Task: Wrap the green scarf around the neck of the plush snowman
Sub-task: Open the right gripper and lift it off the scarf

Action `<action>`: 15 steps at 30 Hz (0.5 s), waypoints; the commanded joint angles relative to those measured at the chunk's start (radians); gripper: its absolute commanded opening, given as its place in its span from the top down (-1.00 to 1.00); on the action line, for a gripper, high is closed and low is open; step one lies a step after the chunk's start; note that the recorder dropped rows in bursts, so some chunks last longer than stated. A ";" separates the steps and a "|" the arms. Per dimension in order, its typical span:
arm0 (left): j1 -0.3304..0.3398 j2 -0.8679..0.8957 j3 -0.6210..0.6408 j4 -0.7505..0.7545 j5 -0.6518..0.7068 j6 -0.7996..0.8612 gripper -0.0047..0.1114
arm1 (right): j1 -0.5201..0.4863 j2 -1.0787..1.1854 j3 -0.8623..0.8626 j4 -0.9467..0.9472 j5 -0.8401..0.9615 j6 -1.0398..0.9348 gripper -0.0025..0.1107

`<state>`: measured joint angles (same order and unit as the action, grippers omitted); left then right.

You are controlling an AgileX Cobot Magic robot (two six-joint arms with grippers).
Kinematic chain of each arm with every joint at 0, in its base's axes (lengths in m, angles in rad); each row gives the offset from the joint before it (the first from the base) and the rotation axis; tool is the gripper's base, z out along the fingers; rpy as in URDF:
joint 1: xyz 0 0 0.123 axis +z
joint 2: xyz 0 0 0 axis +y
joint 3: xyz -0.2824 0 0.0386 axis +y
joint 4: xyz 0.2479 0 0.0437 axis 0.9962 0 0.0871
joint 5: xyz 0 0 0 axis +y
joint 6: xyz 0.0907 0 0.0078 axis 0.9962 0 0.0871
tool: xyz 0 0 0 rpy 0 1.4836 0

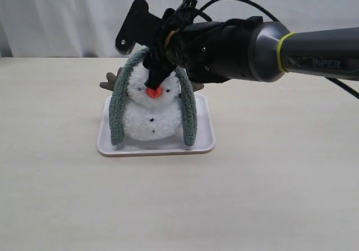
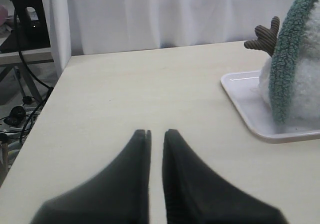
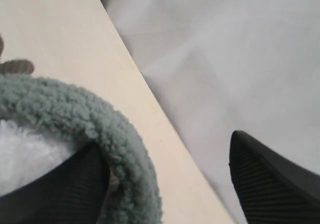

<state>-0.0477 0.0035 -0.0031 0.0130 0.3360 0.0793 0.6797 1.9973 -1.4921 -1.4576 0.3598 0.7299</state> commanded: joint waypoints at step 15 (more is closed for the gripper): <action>0.003 -0.003 0.003 0.000 -0.013 0.001 0.74 | -0.030 0.000 -0.240 1.040 0.391 -0.326 -0.19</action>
<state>-0.0477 0.0035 -0.0031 0.0130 0.3360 0.0793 0.6674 1.9973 -1.6940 -0.4867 0.6619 0.4272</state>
